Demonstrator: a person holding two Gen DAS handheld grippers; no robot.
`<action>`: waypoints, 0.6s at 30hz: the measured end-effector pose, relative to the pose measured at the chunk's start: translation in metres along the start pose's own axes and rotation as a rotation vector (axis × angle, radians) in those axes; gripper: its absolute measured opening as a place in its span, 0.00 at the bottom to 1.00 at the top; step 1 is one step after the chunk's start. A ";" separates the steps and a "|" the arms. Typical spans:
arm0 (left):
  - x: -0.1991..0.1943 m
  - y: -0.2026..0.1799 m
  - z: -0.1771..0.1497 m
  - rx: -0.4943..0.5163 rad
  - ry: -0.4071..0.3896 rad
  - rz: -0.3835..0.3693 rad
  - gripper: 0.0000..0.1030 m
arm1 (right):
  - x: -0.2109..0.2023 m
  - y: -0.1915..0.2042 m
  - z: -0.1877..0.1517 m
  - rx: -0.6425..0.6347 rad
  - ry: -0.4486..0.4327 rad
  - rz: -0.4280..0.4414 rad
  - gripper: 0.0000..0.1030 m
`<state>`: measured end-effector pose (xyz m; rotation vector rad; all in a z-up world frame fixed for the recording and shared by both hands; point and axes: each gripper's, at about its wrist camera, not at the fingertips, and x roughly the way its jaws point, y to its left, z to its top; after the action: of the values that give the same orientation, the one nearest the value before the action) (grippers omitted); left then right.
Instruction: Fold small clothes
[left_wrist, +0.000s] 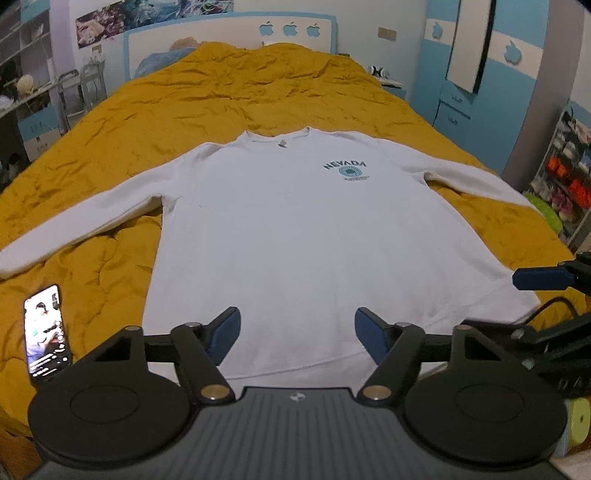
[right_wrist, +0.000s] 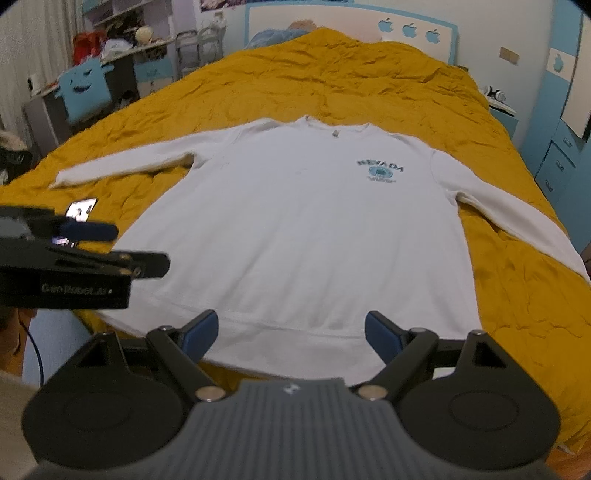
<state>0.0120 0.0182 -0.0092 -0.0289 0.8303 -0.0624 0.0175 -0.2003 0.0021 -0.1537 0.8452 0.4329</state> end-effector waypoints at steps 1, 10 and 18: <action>0.001 0.004 0.000 -0.012 -0.013 0.000 0.78 | 0.000 -0.003 0.001 0.015 -0.026 -0.005 0.80; 0.014 0.054 0.018 -0.130 -0.148 0.067 0.87 | 0.026 -0.058 0.028 0.167 -0.213 -0.015 0.80; 0.029 0.170 0.036 -0.412 -0.188 0.084 0.82 | 0.088 -0.097 0.064 0.282 -0.167 -0.036 0.80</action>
<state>0.0653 0.1854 -0.0151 -0.3819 0.6442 0.1888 0.1545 -0.2412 -0.0262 0.1261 0.7295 0.2846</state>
